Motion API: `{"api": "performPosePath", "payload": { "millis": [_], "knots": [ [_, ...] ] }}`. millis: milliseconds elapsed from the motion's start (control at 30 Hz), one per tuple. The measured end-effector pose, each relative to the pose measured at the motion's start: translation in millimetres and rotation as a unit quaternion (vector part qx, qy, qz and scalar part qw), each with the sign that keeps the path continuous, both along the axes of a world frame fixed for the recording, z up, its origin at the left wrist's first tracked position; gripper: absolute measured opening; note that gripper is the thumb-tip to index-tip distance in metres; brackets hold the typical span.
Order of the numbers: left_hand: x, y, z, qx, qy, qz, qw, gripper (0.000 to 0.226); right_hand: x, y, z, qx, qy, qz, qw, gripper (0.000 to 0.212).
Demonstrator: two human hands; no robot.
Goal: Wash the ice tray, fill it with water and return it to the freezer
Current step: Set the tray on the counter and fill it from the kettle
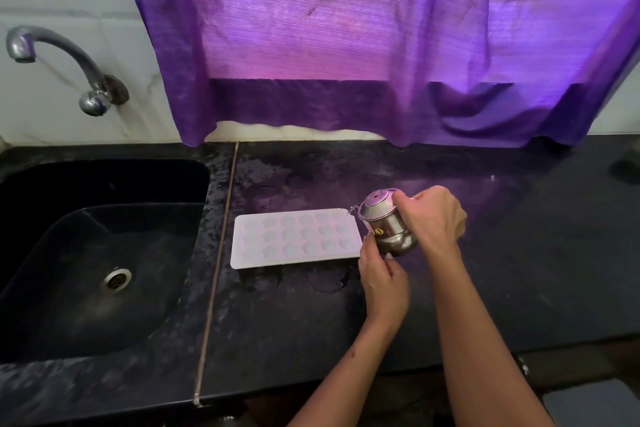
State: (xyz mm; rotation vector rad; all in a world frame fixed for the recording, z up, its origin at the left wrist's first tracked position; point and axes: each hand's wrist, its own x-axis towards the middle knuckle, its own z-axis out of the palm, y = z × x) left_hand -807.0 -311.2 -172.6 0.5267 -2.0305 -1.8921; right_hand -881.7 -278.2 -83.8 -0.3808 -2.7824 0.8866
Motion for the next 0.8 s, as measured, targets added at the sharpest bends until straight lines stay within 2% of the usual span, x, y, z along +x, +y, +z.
{"api": "performPosePath", "payload": {
  "millis": [133, 800],
  "knots": [
    [-0.2, -1.6, -1.9, 0.001, 0.002, -0.005, 1.000, 0.054, 0.4, 1.0, -0.4, -0.004, -0.009, -0.006, 1.000, 0.038],
    [1.2, -6.8, 3.3, -0.010, 0.020, -0.016, 1.000, 0.050, 0.0, 1.7, -1.7, -0.007, 0.003, -0.012, 1.000, 0.040]
  ]
}}
